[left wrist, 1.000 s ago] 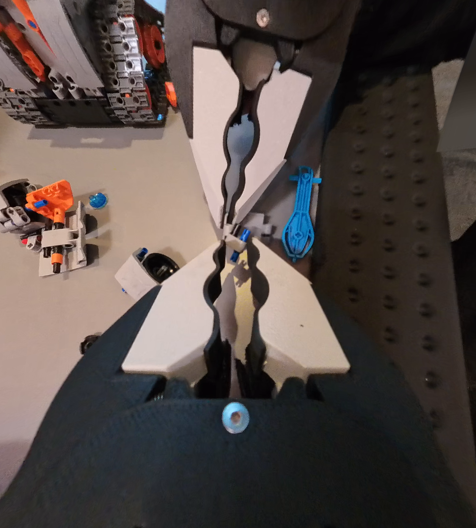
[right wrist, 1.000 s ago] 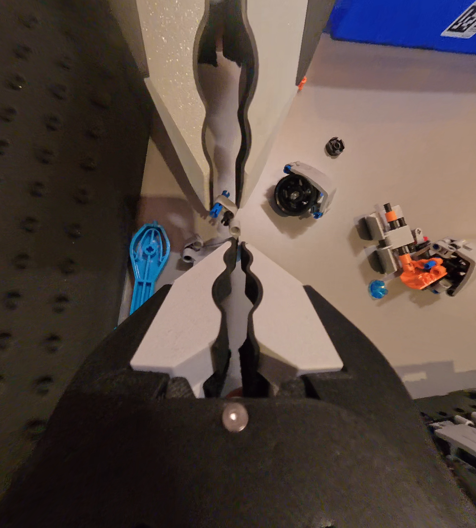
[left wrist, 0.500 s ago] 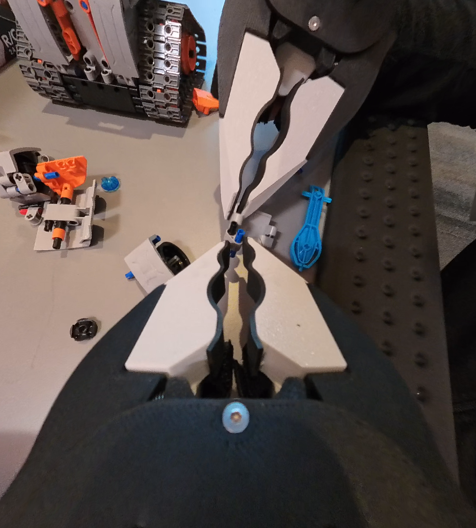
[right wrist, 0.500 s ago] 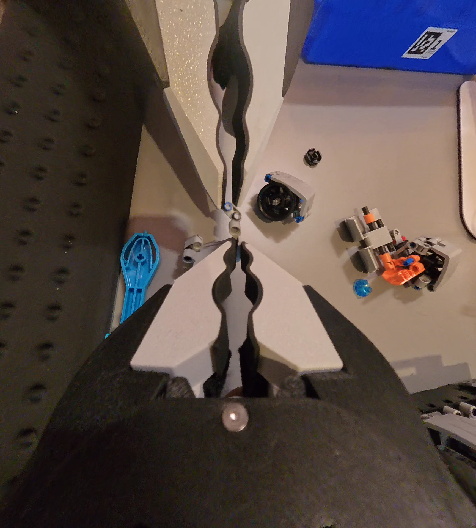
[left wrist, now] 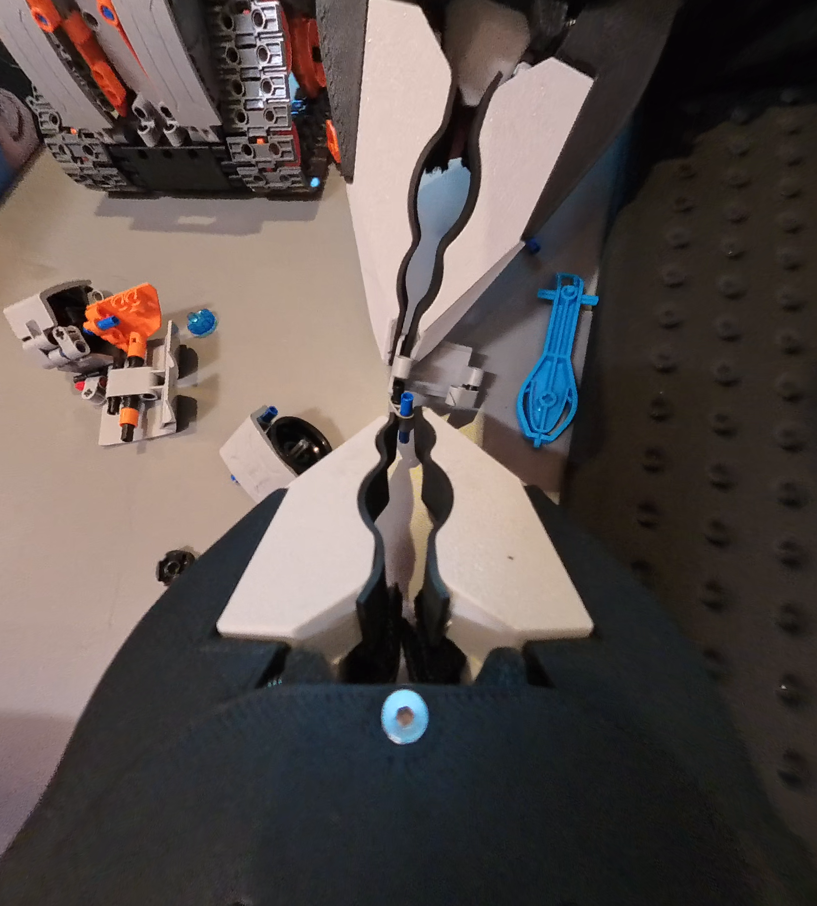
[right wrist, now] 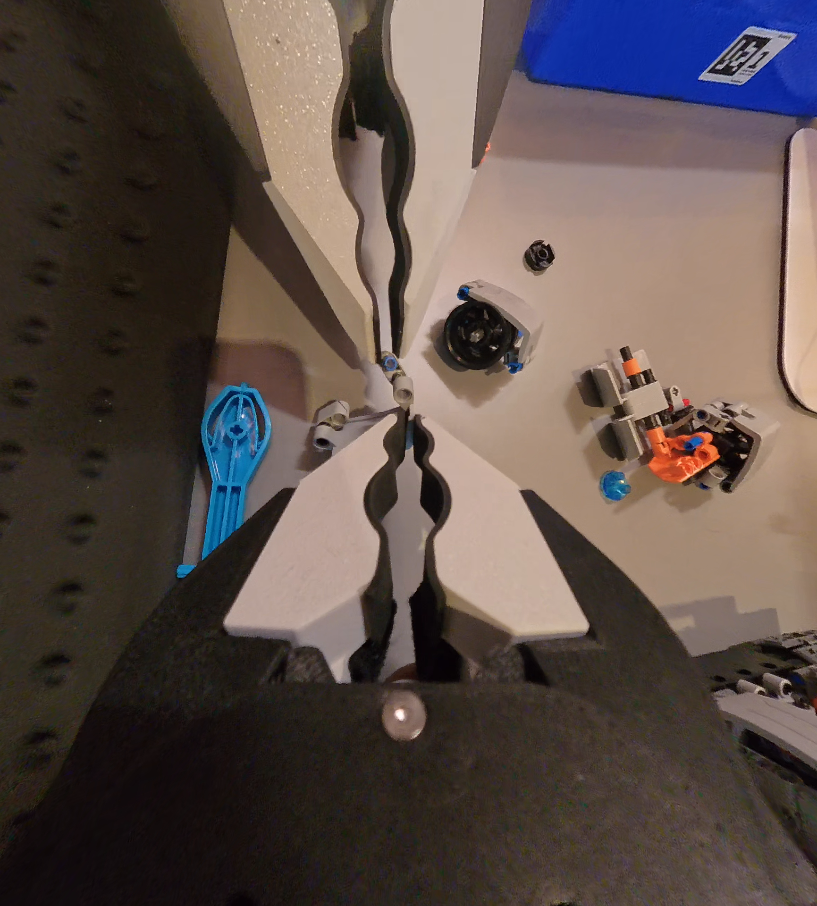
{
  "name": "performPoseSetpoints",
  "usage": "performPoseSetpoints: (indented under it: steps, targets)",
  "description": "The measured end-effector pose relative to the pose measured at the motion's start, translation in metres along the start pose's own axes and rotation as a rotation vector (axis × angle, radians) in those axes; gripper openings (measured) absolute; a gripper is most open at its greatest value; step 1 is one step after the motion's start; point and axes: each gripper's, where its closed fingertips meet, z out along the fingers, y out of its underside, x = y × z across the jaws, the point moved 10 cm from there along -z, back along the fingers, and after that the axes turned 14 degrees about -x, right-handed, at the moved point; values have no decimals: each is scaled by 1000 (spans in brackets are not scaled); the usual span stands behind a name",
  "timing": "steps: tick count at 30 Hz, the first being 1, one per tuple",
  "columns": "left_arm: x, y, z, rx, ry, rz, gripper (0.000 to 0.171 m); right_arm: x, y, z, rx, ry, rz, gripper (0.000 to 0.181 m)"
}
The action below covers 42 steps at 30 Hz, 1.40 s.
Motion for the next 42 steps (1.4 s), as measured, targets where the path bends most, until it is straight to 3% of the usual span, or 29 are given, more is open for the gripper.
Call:
performPoseSetpoints:
  steps: [12, 27, 36, 42]
  targets:
    - [4, -1, -3, 27, -42, 55, 2, 2, 2, 1, 13, -39, 26, 0]
    - [7, 4, 11, -46, 24, 56, 4, -3, 0, 8, 2, -103, 28, 0]
    - [9, 5, 11, -67, 31, 97, 3, 3, 7, 12, 14, -215, 107, 0]
    - [12, 5, 17, -133, -31, 176, 15, 5, 9, 13, 17, -244, 132, 0]
